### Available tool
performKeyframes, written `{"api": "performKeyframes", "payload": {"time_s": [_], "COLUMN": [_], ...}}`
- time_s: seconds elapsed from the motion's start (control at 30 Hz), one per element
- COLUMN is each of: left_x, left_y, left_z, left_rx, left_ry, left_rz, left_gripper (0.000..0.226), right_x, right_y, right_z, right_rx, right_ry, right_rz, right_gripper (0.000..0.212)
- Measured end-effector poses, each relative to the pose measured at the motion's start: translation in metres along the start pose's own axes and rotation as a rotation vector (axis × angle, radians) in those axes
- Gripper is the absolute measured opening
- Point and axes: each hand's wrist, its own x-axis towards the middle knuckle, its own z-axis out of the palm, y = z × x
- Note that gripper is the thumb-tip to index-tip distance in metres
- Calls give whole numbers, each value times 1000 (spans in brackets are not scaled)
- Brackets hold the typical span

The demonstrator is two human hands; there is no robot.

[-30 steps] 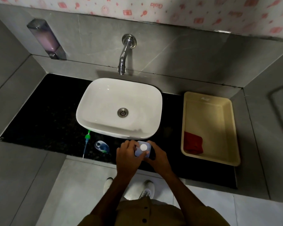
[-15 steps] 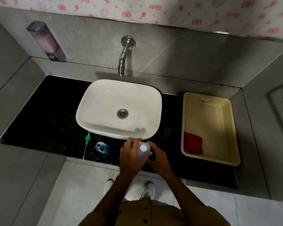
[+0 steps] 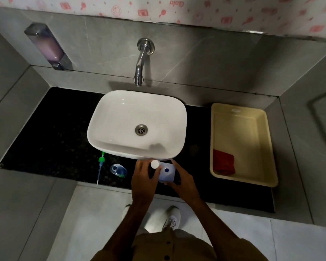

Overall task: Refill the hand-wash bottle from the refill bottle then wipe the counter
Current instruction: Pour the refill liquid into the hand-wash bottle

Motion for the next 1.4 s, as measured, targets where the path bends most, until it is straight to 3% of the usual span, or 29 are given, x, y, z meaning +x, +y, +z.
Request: {"api": "performKeyframes", "payload": {"time_s": [0.2,0.5,0.57,0.67,0.77,0.87,1.0,1.1,1.17,1.27,1.4], "left_x": [1,-1,-1,-14,-43,-54,-22,15,39,59,64], "left_y": [-51,-111,-113,-108,-111,-133,-163,-179,-187,-193,-193], "left_z": [-3,35,34,21,0,-29,-68,-80,-83,-82,-82], "left_rx": [114,281,228,118,51,17,-42,-64,-97,-119,-148], "left_ry": [-110,-450,-405,-380,-305,-126,71,-51,-203,-416,-499], "left_rz": [-130,-244,-267,-155,-200,-359,-426,-342,-305,-213,-188], "left_gripper": [28,22,30,55,47,41,55,84,90,74,51], "right_x": [-13,-20,-19,-18,-15,-8,3,6,8,9,8], "right_y": [7,17,16,13,8,3,2,1,-1,-4,-5], "right_z": [24,60,68,78,88,96,100,100,100,100,100], "right_rx": [49,102,117,122,156,202,238,230,226,229,201], "right_ry": [156,366,406,460,514,570,637,634,627,624,630], "right_rz": [17,79,78,86,129,162,190,171,151,146,147], "right_gripper": [117,110,108,107,108,105,98,93,90,89,91]}}
